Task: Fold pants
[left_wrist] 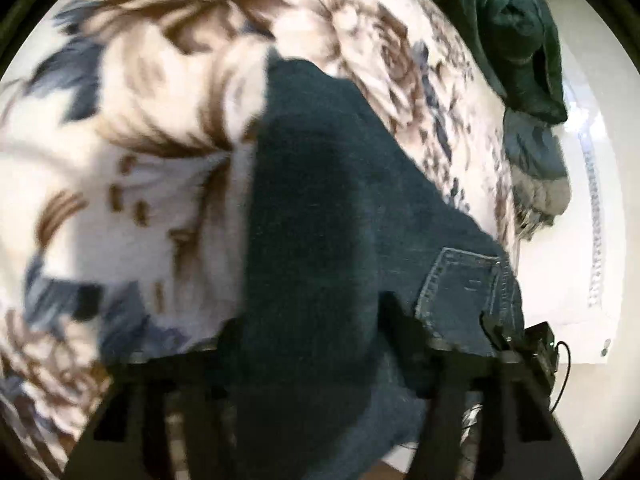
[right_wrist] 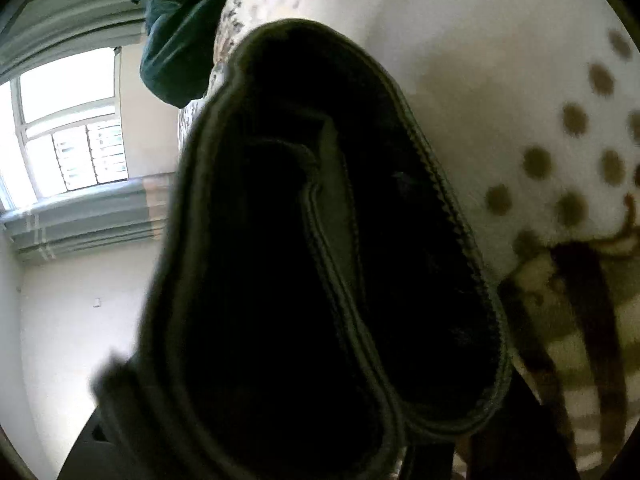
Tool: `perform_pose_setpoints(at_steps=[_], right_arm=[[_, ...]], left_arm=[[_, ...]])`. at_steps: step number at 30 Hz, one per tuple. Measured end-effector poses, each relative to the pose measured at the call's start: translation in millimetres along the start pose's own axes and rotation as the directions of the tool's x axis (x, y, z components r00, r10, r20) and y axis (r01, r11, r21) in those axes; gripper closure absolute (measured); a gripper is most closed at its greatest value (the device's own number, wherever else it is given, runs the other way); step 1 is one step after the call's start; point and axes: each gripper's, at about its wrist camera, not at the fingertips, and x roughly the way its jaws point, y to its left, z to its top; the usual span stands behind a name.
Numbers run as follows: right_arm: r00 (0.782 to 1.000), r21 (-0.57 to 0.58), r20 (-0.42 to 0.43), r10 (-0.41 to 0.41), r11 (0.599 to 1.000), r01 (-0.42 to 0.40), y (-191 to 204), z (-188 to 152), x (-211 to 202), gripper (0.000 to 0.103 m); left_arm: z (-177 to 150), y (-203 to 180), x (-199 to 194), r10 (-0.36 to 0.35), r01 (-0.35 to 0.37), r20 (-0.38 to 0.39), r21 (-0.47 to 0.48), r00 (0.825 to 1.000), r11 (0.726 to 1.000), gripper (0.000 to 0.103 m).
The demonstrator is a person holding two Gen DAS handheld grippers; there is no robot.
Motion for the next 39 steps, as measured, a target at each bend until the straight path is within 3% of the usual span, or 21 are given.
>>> perform_pose_setpoints(at_steps=[4,11,16,20,25,27,31,34,39], right_arm=[[1.0,-0.021,-0.002,-0.011,1.0,0.011,16.1,-5.8,-6.6,0.057],[1.0,-0.039,-0.01,0.015,0.999,-0.015,55.0,3.4,-40.4,0.059],[0.999,-0.108,-0.018,0.034,0.993,-0.036,143.5,11.0,-27.5,0.059],[0.998,-0.164,-0.025,0.052,0.985,-0.055,208.9,12.9,0.1,0.059],[0.996,-0.215,-0.021,0.081,0.973,-0.084,309.0,25.3,92.1,0.059],[0.996,-0.228,-0.021,0.09,0.969,-0.093,354.2,37.2,154.0,0.059],[0.993,-0.247,-0.024,0.114,0.962,-0.116,406.2,60.2,261.2,0.059],[0.991,-0.258,-0.033,0.128,0.957,-0.132,435.0,77.7,338.1,0.059],[0.991,-0.256,-0.056,0.124,0.957,-0.135,446.9,108.5,449.1,0.059]], left_arm=[[-3.3,-8.1,-17.9,-0.022,0.022,0.033,0.011,0.999,1.0,0.076],[7.4,-47.2,-65.7,-0.021,0.015,0.109,0.06,0.994,0.998,0.077],[35.2,-54.4,-120.6,-0.04,0.03,0.175,0.058,0.984,0.998,0.077],[84.2,-44.3,-166.5,-0.049,0.038,0.232,0.053,0.971,0.998,0.077],[180.6,-7.9,-223.5,-0.06,0.047,0.285,0.053,0.957,0.998,0.077],[221.1,9.8,-241.5,-0.058,0.044,0.3,0.054,0.952,0.998,0.077],[318.1,59.7,-270.6,-0.053,0.035,0.331,0.061,0.942,0.998,0.077],[393.1,102.2,-280.6,-0.039,0.012,0.351,0.078,0.936,0.997,0.077],[473.0,160.7,-269.9,0.001,-0.032,0.346,0.082,0.938,0.996,0.077]])
